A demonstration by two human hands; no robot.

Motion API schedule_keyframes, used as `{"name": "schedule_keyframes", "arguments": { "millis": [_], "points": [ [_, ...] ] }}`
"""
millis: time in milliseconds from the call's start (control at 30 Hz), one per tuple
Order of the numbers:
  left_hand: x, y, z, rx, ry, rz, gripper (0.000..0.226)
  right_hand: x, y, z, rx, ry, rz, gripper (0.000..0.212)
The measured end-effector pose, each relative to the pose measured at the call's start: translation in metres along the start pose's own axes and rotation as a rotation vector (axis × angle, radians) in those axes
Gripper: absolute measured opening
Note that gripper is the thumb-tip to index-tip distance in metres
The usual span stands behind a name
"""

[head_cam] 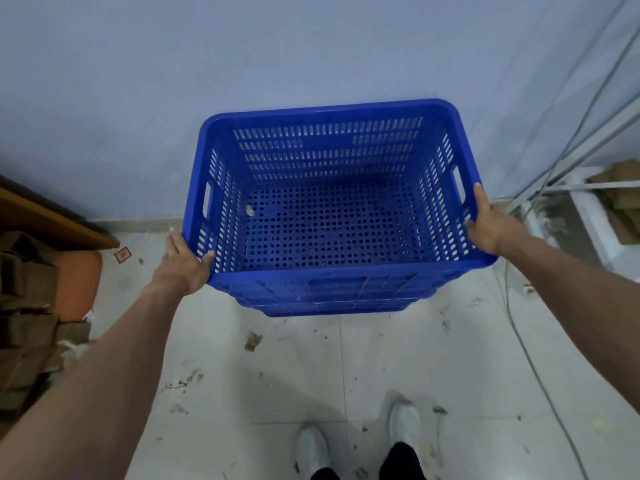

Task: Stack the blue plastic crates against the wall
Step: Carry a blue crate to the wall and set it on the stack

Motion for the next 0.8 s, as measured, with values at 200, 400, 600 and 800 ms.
{"name": "schedule_keyframes", "arguments": {
  "millis": [200,400,600,800],
  "points": [
    [-0.047,-0.016,-0.013,0.151,0.039,0.113,0.085,-0.061,-0.012,-0.019,-0.016,-0.027,0.114,0.078],
    [-0.113,-0.04,-0.053,-0.047,0.127,0.147,0.079,-0.155,-0.017,-0.026,0.05,-0.001,0.131,0.076],
    [-0.204,-0.049,-0.117,-0.111,0.299,0.207,0.055,-0.262,-0.013,-0.027,0.143,-0.026,0.199,0.072],
    [-0.305,-0.01,-0.157,-0.173,0.403,0.336,0.039,-0.342,-0.003,-0.076,0.249,-0.006,0.205,0.068]
  ]
}}
Point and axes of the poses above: each hand's wrist, its own x-axis towards the middle knuckle, its own y-axis out of the palm, z = x × y, the point moved 6 cm from there along x, towards the middle knuckle, and after that the axes turned 8 degrees about y, right-handed, at the moved point
